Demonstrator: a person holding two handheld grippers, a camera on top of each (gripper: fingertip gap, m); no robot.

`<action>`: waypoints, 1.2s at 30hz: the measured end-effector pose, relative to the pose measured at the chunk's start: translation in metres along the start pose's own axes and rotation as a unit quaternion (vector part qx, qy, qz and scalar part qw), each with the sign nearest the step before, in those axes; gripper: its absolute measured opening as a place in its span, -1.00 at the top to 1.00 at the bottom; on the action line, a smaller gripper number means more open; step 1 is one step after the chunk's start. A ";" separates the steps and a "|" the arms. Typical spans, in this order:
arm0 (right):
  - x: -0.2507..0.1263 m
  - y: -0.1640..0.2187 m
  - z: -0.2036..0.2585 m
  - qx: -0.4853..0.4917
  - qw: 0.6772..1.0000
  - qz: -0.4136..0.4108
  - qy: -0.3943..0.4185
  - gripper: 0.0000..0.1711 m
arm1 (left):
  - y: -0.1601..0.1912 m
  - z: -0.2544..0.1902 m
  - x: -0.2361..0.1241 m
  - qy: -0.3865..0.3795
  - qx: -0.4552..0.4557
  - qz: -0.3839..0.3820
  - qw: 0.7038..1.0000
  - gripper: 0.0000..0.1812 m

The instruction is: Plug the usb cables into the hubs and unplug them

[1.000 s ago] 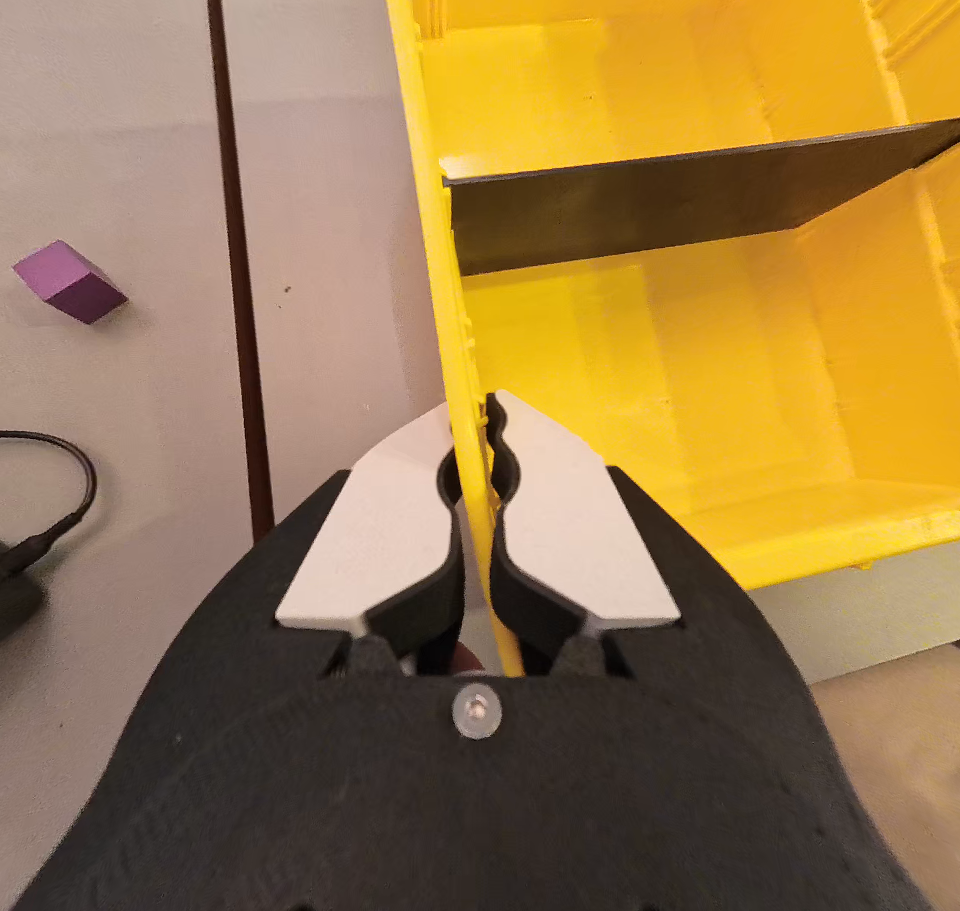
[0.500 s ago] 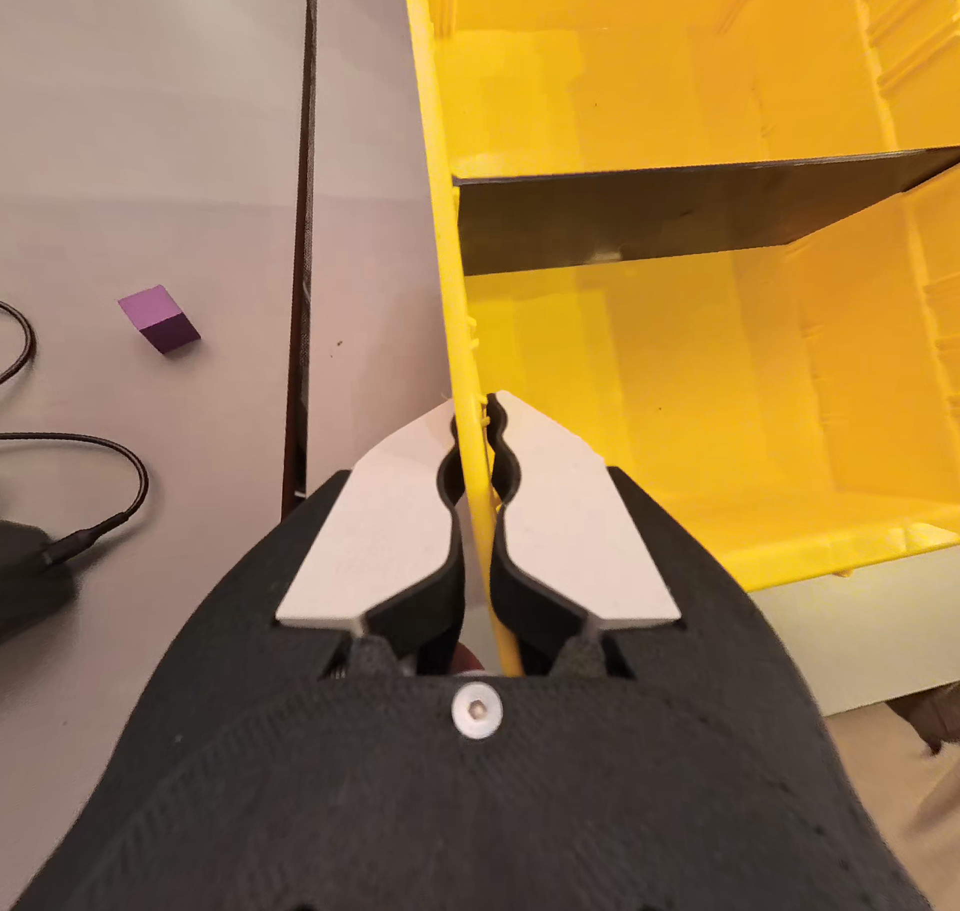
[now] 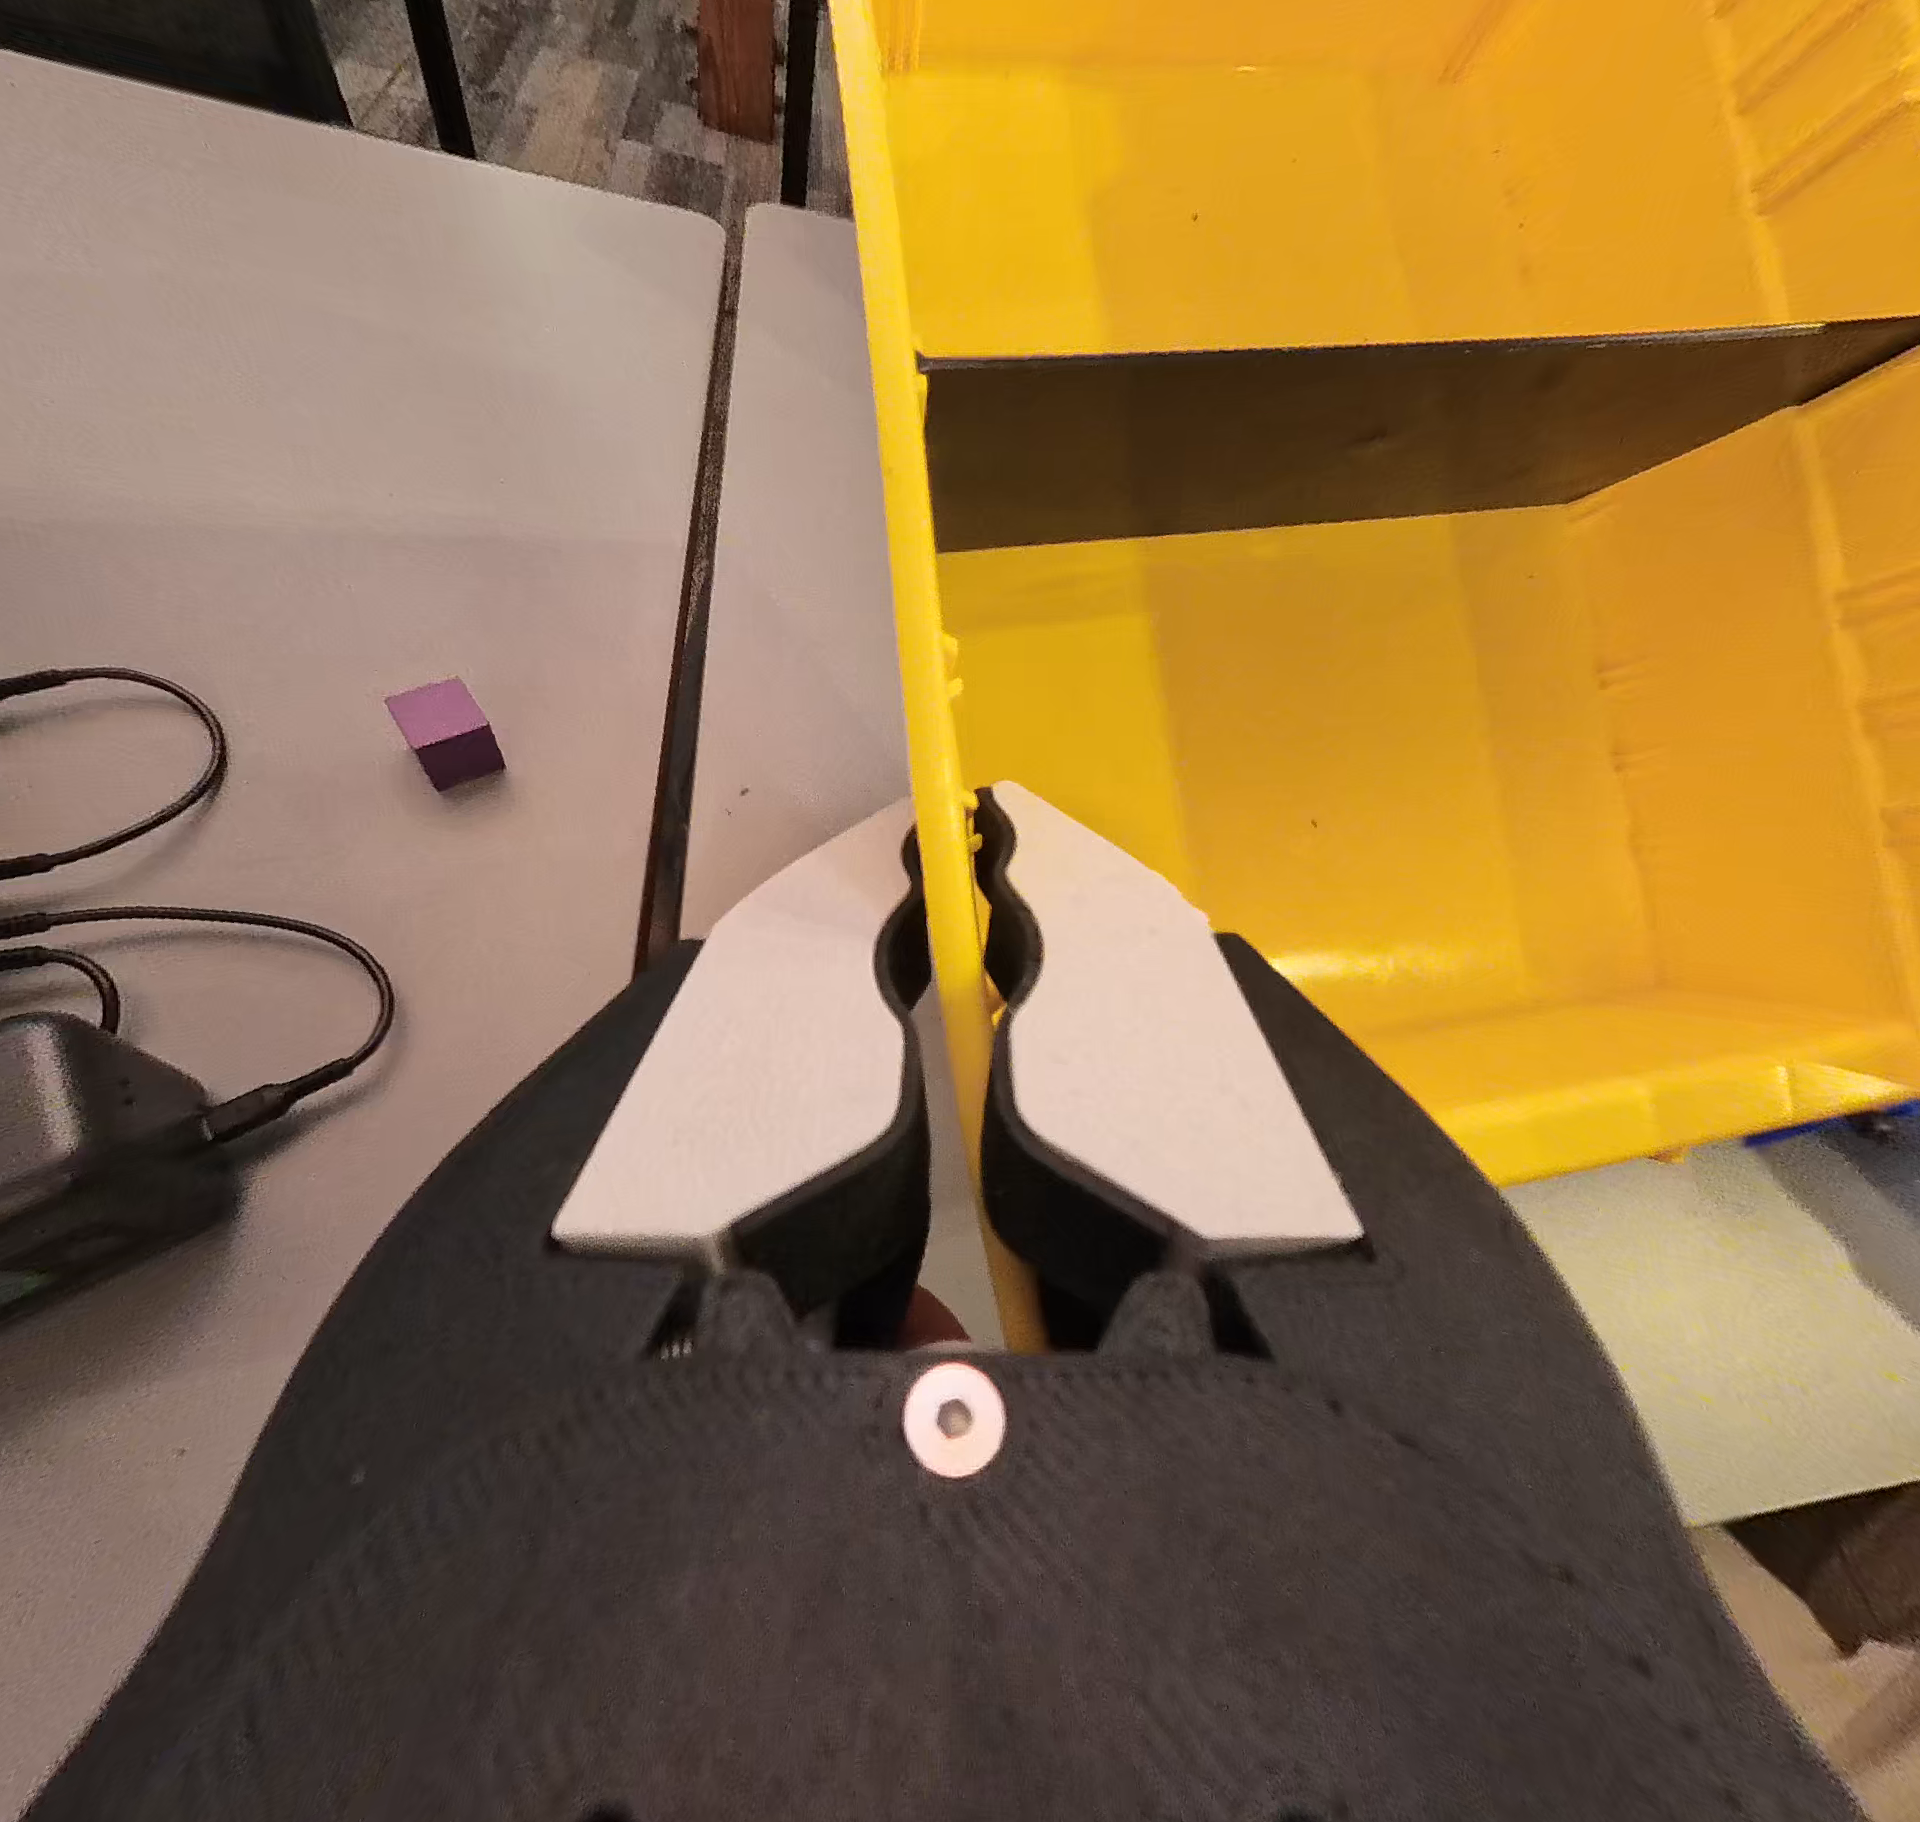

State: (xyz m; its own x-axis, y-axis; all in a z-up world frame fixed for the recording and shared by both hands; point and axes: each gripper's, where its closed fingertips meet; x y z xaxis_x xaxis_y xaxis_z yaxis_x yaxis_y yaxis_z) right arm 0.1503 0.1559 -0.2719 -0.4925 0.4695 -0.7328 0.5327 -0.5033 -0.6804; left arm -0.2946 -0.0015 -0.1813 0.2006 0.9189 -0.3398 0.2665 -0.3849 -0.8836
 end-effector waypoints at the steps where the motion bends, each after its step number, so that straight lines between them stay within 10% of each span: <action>1: 0.003 -0.003 0.008 -0.004 1.000 -0.001 -0.002 0.15 | -0.002 0.001 -0.002 -0.001 -0.001 -0.007 1.000 0.94; 29: 0.045 -0.060 0.219 -0.008 0.968 0.006 -0.251 -0.42 | -0.067 -0.030 -0.043 0.022 0.034 -0.130 0.991 0.93; 36: 0.016 -0.074 0.184 0.002 0.966 -0.036 -0.257 -0.39 | -0.082 -0.072 -0.030 0.049 0.055 -0.134 0.988 0.93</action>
State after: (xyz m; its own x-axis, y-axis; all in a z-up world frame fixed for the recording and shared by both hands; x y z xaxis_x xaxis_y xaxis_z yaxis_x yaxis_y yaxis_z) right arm -0.0234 0.0672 -0.2334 -0.8053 0.0812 -0.5872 0.4826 -0.4855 -0.7290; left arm -0.2547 -0.0041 -0.0755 0.2294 0.9714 -0.0611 0.2190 -0.1127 -0.9692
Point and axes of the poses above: each gripper's, where its closed fingertips meet, x out along the fingers, y out of its underside, z = x × y across the jaws, and after that the axes turned 13 degrees about y, right-handed
